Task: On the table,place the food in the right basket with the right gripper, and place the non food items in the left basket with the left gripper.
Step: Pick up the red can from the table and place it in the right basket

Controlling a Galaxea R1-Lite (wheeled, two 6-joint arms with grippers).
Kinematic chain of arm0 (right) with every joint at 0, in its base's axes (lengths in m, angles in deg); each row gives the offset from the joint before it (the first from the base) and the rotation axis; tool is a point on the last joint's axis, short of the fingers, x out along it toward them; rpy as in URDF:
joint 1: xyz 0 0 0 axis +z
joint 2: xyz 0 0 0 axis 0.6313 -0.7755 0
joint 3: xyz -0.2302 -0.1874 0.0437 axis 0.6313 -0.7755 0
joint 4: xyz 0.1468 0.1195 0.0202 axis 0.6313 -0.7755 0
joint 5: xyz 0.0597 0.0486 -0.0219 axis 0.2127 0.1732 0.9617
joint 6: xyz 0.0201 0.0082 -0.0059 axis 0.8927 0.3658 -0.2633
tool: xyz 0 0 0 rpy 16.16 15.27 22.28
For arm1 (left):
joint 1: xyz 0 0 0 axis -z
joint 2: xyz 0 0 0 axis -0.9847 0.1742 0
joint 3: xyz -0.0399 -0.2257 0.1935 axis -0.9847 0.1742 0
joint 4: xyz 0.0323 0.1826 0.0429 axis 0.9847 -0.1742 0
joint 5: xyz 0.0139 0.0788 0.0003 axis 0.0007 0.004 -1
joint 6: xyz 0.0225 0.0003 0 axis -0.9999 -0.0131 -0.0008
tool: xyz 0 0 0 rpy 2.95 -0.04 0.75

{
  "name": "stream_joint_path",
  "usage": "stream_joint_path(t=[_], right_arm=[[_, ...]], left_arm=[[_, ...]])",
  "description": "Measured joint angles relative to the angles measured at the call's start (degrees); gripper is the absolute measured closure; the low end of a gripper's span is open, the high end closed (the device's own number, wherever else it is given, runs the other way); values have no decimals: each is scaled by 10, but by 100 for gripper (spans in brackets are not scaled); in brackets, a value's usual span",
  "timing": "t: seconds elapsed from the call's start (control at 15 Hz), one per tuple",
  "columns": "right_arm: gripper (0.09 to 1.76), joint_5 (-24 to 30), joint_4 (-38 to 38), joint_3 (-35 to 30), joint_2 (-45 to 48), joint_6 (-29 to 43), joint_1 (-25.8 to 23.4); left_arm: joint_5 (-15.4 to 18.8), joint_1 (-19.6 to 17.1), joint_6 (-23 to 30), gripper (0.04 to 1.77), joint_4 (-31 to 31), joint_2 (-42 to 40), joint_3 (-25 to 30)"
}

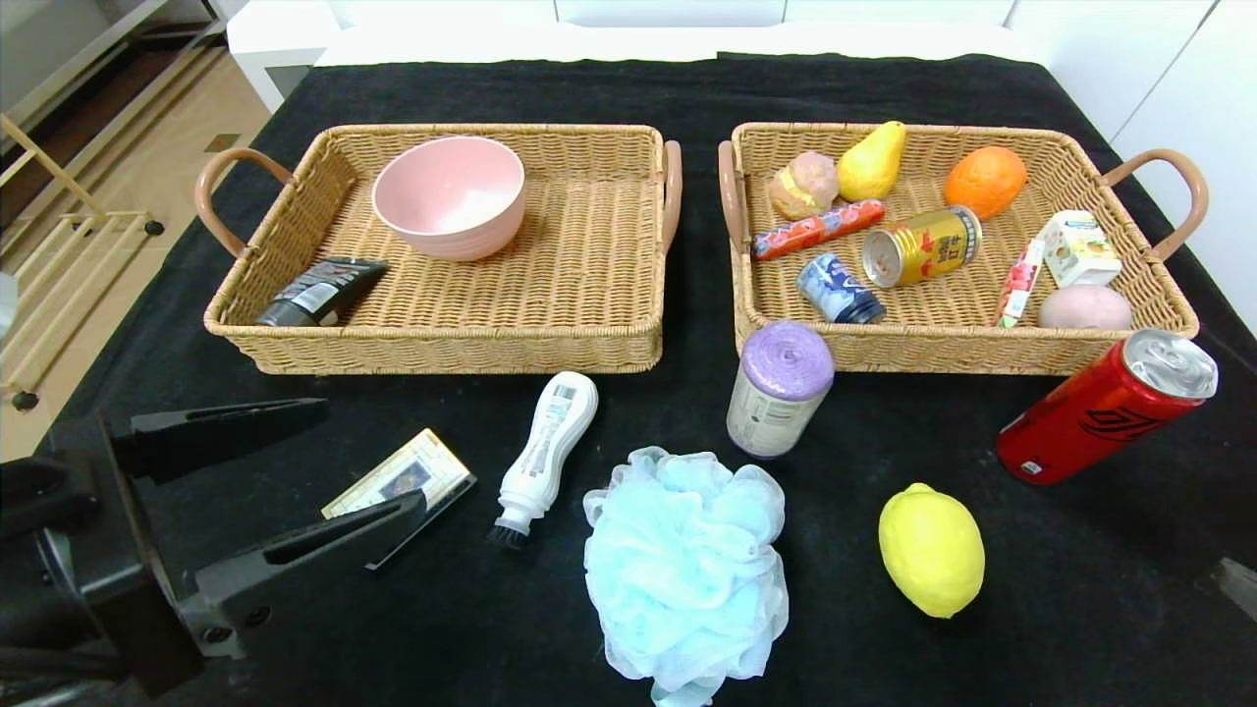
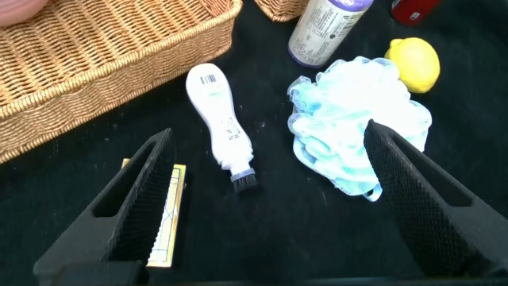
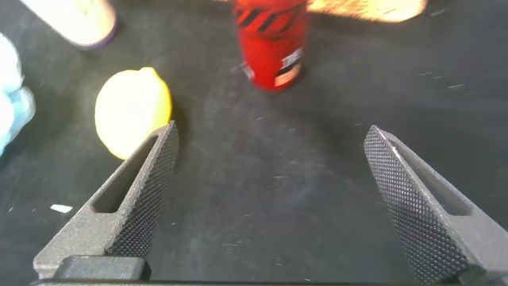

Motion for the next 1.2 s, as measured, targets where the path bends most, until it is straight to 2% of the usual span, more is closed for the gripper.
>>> stream_joint_path(t=[0.33, 0.93, 1.2], right_arm=[[14, -91, 125, -6, -103, 6, 70], [14, -119, 188, -12, -193, 17, 87], [14, -139, 240, -13, -227, 17, 89]], left_arm=[[-2, 0, 0, 9, 1, 1, 0], [-4, 0, -11, 9, 2, -2, 0], [-4, 0, -14, 9, 2, -4, 0]])
